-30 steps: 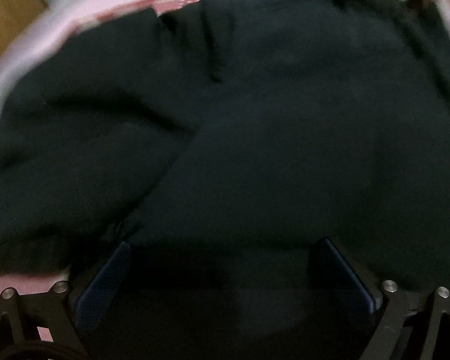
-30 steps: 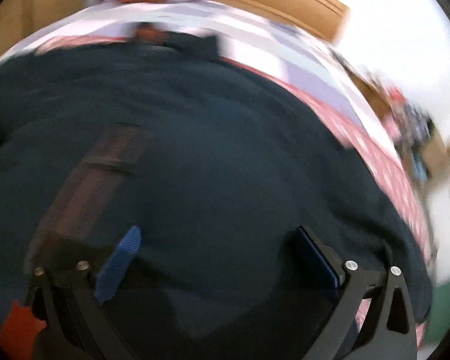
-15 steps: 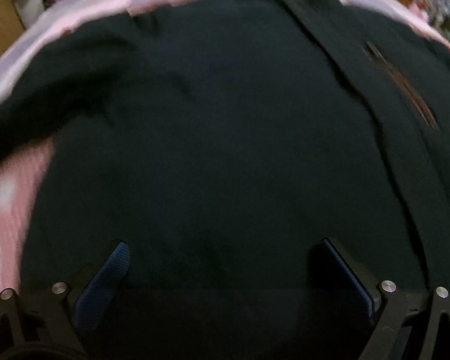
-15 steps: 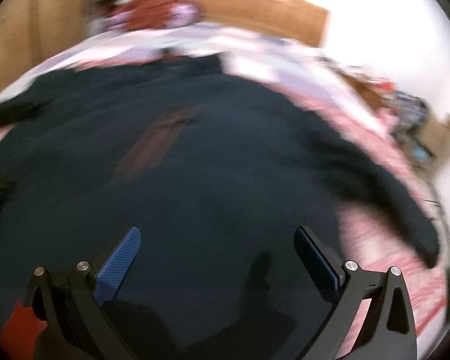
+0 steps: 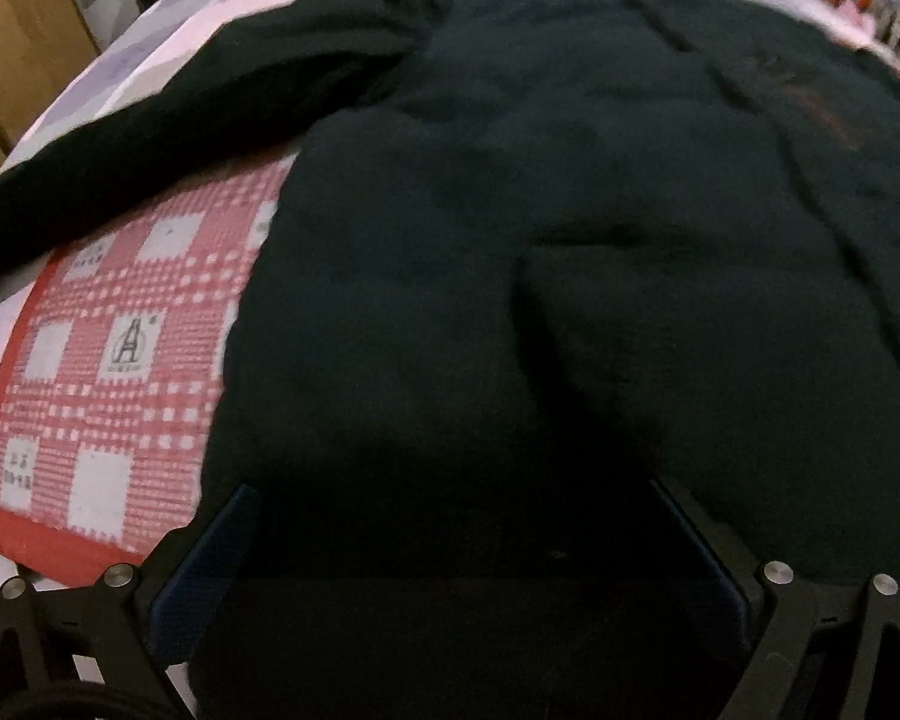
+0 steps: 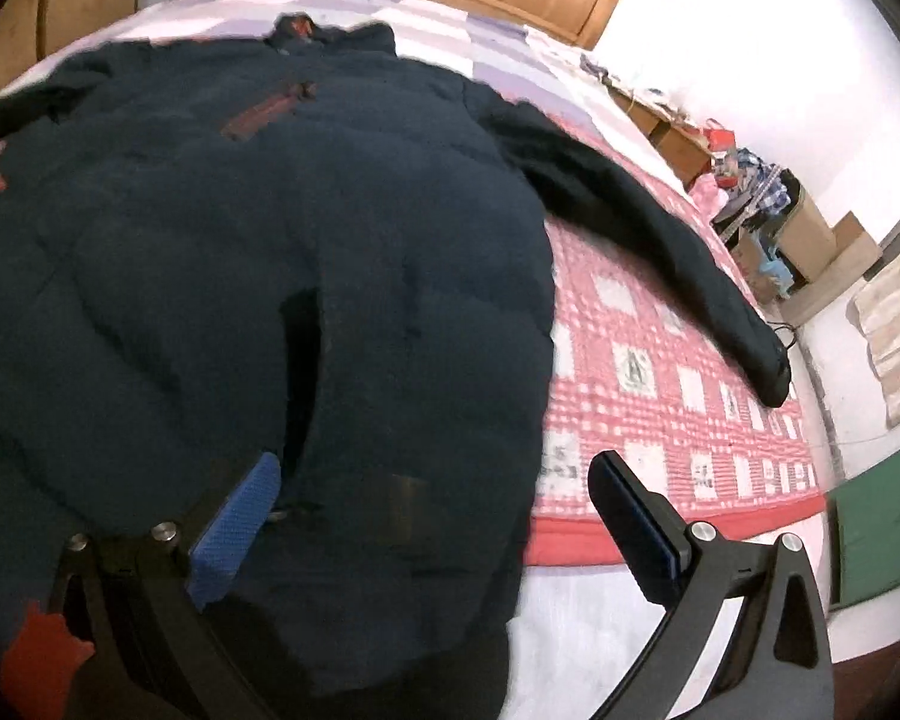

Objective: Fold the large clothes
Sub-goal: 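Move the right tool across the jacket toward the outstretched sleeve cuff, then grasp the buttoned sleeve cuff with the right tool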

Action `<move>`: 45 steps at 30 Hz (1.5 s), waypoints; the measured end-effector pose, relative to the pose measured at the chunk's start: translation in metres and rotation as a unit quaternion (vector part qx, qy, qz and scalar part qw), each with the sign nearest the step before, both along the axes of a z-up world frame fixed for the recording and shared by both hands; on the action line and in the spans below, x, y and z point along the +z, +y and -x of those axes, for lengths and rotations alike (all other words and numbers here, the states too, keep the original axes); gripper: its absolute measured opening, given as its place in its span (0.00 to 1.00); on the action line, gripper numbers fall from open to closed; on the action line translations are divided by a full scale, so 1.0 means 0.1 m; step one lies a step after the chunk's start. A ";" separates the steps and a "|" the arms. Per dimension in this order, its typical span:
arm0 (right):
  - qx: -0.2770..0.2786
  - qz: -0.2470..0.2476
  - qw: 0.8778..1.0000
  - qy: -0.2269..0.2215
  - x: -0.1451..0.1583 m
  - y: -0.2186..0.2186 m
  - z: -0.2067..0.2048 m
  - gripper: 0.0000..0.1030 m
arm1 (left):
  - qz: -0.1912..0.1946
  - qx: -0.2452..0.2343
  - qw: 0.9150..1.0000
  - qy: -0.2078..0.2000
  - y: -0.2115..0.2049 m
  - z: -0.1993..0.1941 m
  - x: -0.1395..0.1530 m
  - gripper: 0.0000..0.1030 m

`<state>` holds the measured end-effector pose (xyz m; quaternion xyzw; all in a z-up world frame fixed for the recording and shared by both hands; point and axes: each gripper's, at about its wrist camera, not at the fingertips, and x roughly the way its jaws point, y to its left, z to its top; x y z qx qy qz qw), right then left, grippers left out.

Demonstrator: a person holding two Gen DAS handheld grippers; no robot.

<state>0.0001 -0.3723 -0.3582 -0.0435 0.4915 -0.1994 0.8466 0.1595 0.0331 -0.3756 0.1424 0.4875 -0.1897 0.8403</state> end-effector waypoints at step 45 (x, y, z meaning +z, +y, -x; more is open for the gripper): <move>-0.271 0.013 0.963 0.003 0.12 -4.08 -0.50 1.00 | 0.045 0.032 0.998 -0.042 -1.95 -0.53 0.51 1.00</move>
